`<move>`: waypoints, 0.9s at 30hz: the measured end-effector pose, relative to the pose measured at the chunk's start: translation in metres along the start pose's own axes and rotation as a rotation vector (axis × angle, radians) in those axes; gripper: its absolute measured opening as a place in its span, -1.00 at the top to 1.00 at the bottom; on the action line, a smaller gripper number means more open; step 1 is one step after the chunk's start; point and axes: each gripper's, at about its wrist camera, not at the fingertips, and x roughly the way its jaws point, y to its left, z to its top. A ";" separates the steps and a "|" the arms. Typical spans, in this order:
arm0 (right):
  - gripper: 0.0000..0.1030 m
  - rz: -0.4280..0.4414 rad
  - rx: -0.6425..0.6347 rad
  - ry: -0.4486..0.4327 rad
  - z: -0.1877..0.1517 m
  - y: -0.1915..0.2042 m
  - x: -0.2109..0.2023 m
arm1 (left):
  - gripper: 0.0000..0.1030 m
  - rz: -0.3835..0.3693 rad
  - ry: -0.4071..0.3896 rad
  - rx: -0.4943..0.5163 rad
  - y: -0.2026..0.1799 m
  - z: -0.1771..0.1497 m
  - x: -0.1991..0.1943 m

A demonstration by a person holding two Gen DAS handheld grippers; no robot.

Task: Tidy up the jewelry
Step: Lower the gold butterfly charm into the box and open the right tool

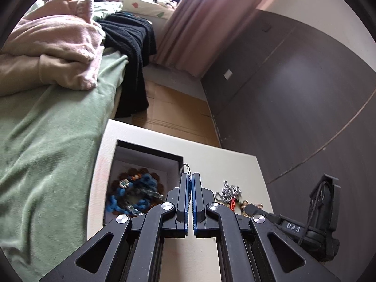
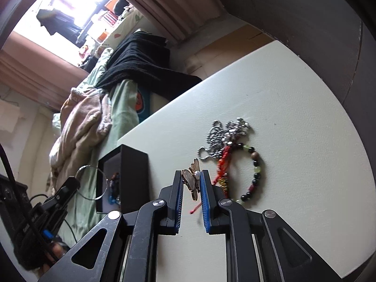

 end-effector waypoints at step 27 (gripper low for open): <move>-0.16 0.344 -0.153 0.006 0.001 0.110 0.035 | -0.51 0.094 -0.038 -0.190 0.059 0.025 -0.006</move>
